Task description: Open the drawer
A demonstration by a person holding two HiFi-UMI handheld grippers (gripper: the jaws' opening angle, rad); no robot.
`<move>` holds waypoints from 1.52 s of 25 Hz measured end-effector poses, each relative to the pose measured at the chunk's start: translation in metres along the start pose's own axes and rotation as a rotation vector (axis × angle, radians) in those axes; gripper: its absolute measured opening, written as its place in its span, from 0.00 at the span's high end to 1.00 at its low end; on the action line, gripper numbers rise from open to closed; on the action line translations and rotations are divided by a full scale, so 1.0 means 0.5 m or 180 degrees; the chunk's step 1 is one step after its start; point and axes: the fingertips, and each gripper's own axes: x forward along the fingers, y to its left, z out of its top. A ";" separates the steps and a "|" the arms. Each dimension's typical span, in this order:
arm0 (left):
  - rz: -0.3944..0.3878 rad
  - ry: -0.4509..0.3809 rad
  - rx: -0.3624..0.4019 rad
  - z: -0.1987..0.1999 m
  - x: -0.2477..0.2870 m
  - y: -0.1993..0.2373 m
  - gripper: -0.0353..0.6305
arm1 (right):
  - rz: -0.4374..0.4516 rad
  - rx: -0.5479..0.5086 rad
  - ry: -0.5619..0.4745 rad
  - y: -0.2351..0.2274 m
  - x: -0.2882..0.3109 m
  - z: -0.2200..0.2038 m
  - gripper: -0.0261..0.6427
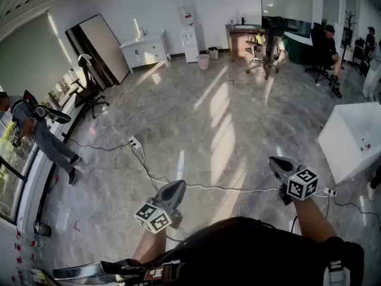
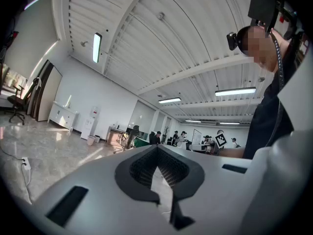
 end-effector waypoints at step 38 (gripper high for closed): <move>0.0057 0.0000 0.0072 0.001 0.134 -0.092 0.96 | -0.0056 0.0197 -0.0065 -0.178 -0.126 0.010 0.96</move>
